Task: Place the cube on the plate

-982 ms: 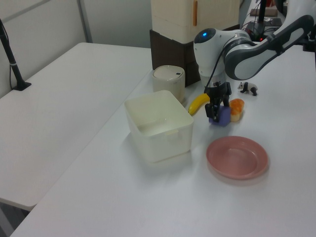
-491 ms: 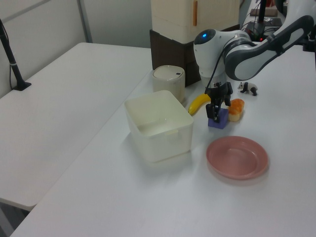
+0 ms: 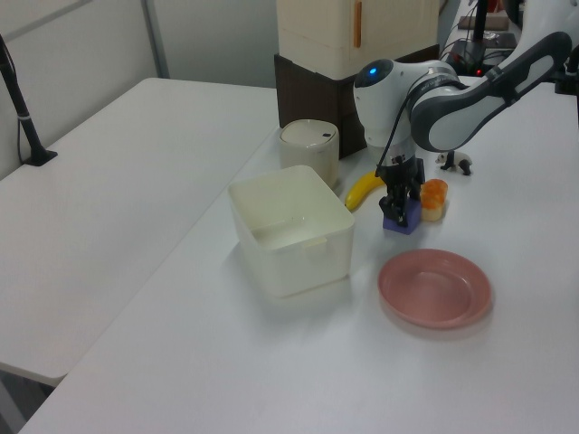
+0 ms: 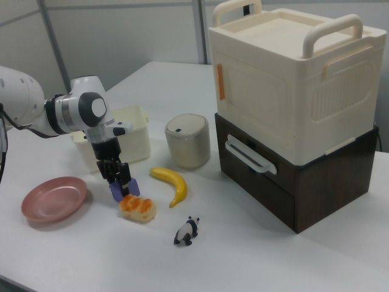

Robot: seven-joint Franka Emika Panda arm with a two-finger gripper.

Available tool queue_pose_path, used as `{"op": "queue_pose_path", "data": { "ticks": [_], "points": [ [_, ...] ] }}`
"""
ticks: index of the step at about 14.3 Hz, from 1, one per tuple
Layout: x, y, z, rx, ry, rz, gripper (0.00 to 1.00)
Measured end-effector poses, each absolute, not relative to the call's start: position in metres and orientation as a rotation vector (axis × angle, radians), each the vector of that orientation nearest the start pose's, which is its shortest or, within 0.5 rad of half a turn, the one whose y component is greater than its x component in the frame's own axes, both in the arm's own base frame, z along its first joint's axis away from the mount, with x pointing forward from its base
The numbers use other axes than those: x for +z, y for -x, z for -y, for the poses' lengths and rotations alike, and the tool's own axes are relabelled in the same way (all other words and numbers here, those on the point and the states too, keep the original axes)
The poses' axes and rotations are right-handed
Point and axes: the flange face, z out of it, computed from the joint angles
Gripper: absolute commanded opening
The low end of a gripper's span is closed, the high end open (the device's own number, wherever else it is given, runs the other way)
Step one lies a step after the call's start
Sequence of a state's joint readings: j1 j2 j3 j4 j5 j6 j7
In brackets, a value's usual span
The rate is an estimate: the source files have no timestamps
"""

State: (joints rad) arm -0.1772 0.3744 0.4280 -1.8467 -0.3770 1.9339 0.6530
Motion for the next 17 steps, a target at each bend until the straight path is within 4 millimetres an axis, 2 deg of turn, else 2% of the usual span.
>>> {"op": "queue_pose_path", "data": {
  "ticks": [4,5,6,7,14,17],
  "points": [
    [0.322,-0.596,-0.112,0.234,3.376,-0.391,0.26],
    [0.322,-0.596,-0.112,0.234,3.376,-0.391,0.12],
    [0.322,-0.596,-0.112,0.234,3.376,-0.391,0.02],
    [0.322,-0.596,-0.112,0.234,3.376,-0.391,0.0],
    [0.323,-0.596,-0.112,0.235,3.377,-0.382,0.0],
    [0.332,-0.594,-0.112,0.257,3.391,-0.371,0.0]
  ]
}}
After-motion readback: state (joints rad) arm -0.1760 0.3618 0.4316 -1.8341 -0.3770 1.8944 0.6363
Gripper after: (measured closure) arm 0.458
